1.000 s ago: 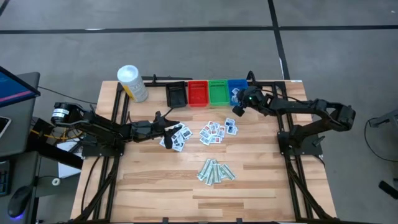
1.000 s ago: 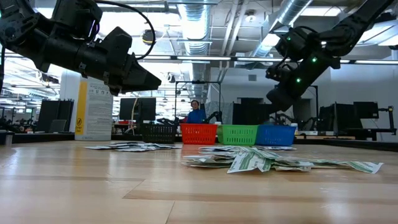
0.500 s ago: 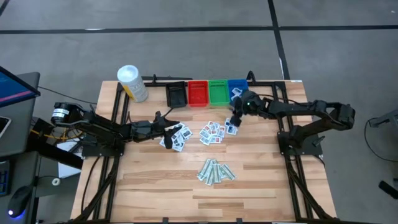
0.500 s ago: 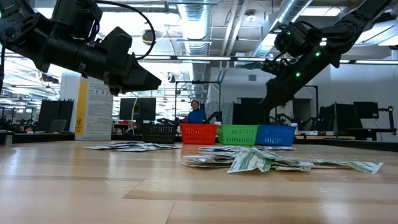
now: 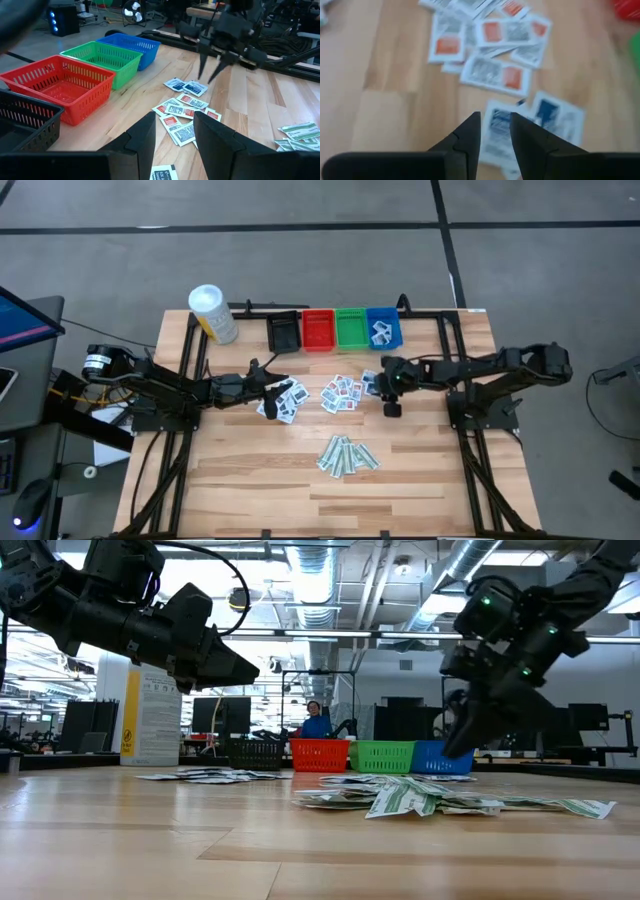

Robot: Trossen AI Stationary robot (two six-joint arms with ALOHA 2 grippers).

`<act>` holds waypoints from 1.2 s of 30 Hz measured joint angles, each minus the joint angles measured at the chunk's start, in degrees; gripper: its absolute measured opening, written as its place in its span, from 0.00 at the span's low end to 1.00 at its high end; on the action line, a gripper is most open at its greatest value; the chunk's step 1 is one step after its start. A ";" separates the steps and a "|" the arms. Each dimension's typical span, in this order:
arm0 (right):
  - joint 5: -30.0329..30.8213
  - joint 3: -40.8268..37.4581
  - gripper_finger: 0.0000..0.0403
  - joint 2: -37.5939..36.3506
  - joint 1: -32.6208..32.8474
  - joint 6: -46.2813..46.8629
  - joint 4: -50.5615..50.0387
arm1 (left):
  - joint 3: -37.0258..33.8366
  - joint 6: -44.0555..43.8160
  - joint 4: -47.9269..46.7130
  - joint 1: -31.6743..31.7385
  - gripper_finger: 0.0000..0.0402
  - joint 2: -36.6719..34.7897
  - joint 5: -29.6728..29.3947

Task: Pick & Place First Aid Supplies
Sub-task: Put the blue alcohol pad into the blue bin

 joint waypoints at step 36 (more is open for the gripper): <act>-0.54 -2.07 0.44 10.52 -0.24 -2.64 4.49 | 0.00 0.00 0.00 0.02 0.33 0.00 0.00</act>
